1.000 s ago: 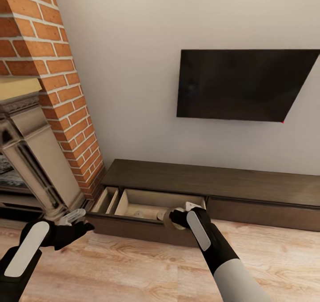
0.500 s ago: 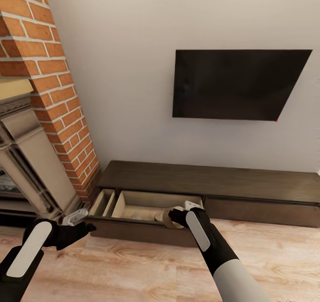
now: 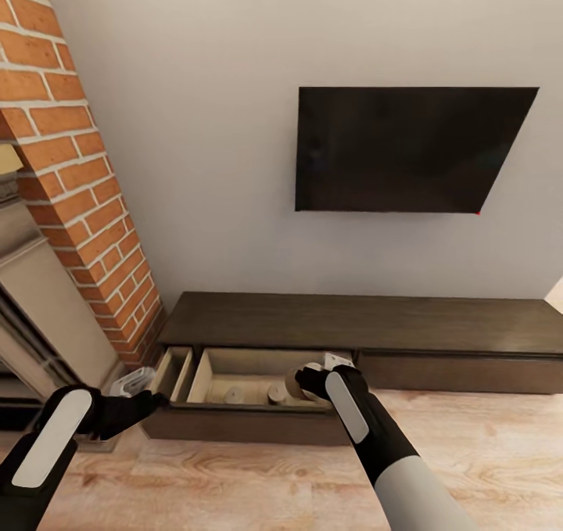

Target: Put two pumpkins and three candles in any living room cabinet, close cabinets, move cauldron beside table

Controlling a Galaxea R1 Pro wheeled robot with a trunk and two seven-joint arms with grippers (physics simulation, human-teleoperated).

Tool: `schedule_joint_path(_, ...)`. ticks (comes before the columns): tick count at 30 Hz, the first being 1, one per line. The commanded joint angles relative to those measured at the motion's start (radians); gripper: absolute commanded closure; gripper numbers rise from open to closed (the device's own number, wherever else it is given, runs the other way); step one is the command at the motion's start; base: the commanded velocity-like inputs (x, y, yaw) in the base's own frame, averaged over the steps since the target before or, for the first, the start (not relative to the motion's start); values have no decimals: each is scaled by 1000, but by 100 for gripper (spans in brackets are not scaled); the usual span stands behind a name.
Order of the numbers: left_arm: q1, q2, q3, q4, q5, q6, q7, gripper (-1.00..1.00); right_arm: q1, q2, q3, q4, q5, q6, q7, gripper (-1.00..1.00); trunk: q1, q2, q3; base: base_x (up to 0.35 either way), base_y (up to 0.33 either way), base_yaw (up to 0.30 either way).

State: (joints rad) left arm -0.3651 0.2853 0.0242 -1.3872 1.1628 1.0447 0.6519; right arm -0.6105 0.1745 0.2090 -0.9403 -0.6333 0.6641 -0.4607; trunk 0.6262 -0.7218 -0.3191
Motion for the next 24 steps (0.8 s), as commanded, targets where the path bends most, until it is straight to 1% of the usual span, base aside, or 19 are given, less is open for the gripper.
schedule_joint_path(1, 0, 0, 0, 0, 0, 0, 0, -100, 0, 0, 1, 0, -1, 0, 1, 100, 0, 0, 0, 275, 123, -53)
schedule_joint_path(5, 0, 0, 0, 0, 0, 0, 0, -100, 0, 0, 2, 1, -3, 0, 2, 100, 0, 0, 1, 275, 86, -157)
schedule_joint_path(8, 0, 0, -1, 0, 0, 0, 0, -100, 0, 0, 3, 1, -2, 0, 3, 100, 0, 0, 1, 215, 17, -61)
schedule_joint_path(12, 0, 0, -2, 0, 0, 0, 0, -100, 0, 0, 3, 3, -2, 0, 3, 100, 0, 0, 4, 250, 3, -155)
schedule_joint_path(24, 0, 0, -2, 1, 0, 0, 0, -100, 0, 0, 6, 7, 6, 1, 0, 100, 0, 0, 4, 302, 0, -16)
